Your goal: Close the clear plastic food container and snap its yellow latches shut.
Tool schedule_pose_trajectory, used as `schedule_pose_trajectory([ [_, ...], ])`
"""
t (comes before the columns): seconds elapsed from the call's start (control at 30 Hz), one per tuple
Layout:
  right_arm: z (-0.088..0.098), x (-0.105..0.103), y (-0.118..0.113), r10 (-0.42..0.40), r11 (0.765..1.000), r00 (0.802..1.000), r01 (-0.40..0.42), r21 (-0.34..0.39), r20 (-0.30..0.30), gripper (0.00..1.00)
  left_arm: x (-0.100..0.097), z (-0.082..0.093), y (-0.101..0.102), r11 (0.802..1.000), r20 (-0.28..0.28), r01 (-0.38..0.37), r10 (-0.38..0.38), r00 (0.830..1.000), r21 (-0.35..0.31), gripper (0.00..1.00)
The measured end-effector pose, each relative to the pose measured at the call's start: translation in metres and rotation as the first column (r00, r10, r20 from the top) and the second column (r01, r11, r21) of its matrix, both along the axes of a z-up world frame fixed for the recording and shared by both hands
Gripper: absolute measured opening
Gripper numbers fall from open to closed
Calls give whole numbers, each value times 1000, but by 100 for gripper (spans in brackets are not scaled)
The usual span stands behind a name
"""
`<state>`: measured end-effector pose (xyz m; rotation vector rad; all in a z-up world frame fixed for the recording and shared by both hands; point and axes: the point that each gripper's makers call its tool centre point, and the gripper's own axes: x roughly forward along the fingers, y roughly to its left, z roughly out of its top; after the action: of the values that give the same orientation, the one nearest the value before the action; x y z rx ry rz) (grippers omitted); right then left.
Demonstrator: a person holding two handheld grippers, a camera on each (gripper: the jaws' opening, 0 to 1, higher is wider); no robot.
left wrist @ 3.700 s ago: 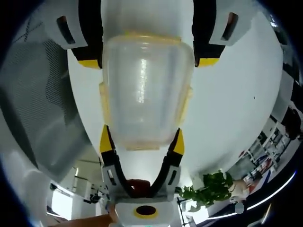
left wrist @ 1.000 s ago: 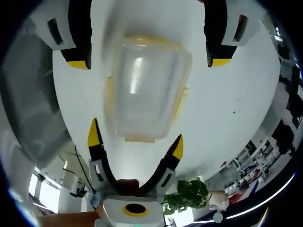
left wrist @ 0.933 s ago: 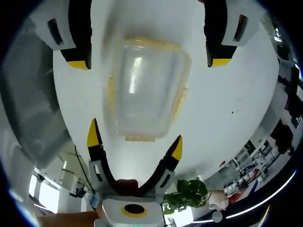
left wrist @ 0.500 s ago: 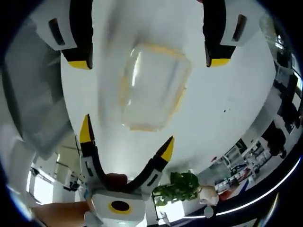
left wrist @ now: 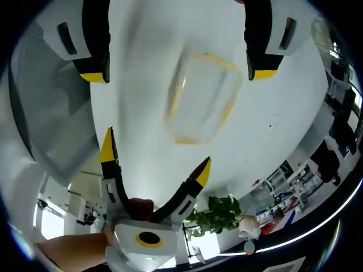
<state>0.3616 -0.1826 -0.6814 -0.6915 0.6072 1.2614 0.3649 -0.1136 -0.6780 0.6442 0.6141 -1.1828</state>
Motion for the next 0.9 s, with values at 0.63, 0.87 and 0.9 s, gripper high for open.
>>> schedule_pose_trajectory([
  [0.63,12,-43,8,-52,996,999,51,73,8,99,-40,6,6,998,15,-29,30,999,-51,99],
  [0.87,12,-59,10,-73,992,997,72,106,5,99,-51,11,8,994,15,-61,62,998,-90,99],
  [0.9,11,-62,9,-73,992,997,73,107,1,99,-53,12,9,993,13,-66,68,998,-98,99],
])
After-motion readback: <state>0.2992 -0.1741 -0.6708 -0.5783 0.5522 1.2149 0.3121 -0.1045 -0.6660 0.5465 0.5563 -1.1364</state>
